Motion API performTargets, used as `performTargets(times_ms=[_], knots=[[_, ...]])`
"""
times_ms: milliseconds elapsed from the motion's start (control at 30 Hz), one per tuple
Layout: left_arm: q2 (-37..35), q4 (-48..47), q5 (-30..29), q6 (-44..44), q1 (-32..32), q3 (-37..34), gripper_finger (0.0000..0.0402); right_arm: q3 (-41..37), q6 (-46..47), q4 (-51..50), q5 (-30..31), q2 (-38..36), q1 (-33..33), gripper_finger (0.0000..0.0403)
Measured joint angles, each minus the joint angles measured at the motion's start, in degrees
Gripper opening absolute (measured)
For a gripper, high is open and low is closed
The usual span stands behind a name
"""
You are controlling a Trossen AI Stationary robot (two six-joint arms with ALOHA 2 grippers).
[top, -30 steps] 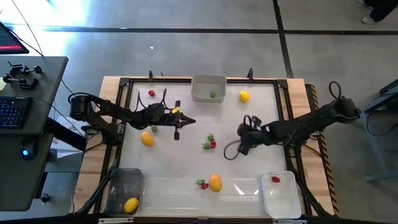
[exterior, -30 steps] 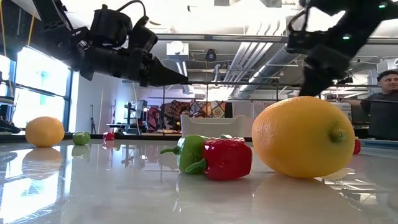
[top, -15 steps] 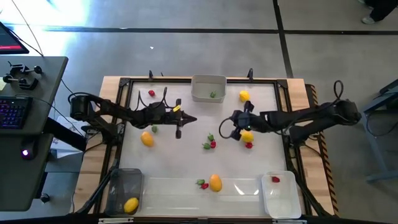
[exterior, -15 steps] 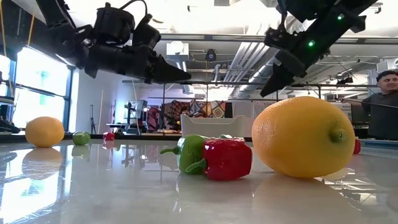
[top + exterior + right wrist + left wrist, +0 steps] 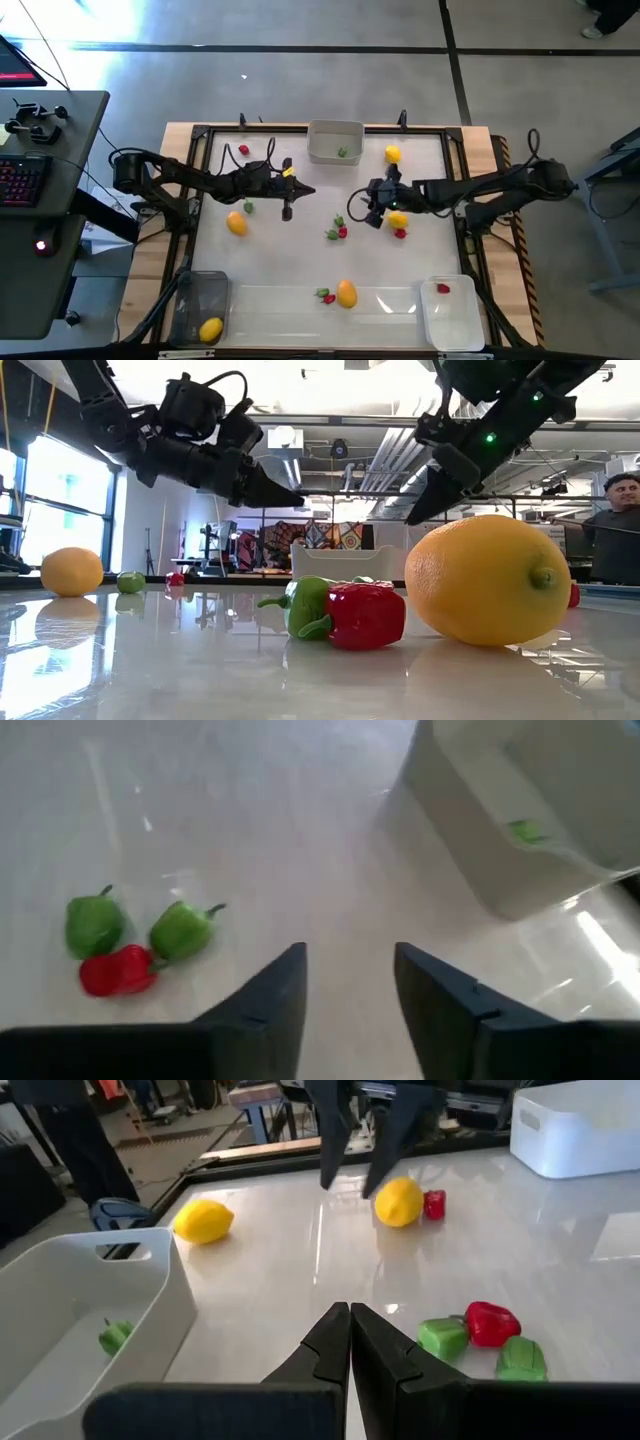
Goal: Sort produce into baskets
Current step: Put the green chili pepper into the gray bin
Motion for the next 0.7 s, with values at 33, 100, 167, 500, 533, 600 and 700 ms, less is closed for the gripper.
performTargets(times_ms=[33,100,167,500,533,600,700], knots=[[0.00,0.01,0.01,0.08,0.00,0.00,0.0000,0.00,0.67,0.17,-0.03,0.64,0.52,0.0157],[0.01,0.05,0.03,1.04,0.02,0.00,0.0000,0.00,2.03,0.92,-0.03,1.88,1.50,0.0175],[0.01,0.02,0.05,2.33,0.01,0.00,0.0000,0.00,2.47,2.45,-0.42,3.06,2.67,0.0189],[0.00,-0.47,6.61,6.01,-0.15,-0.01,0.0000,0.02,7.78,14.49,-4.54,10.16,4.69,0.0200],[0.00,-0.62,7.24,6.01,-0.15,-0.02,0.0000,0.02,9.55,15.43,-4.52,10.87,4.55,0.0200],[0.00,-1.20,7.55,6.03,-0.22,-0.04,0.0000,0.02,12.47,17.09,-4.51,12.28,4.47,0.0200],[0.00,-2.50,7.57,6.05,-0.28,-0.04,0.0000,0.02,15.08,18.34,-4.49,14.24,4.47,0.0200]])
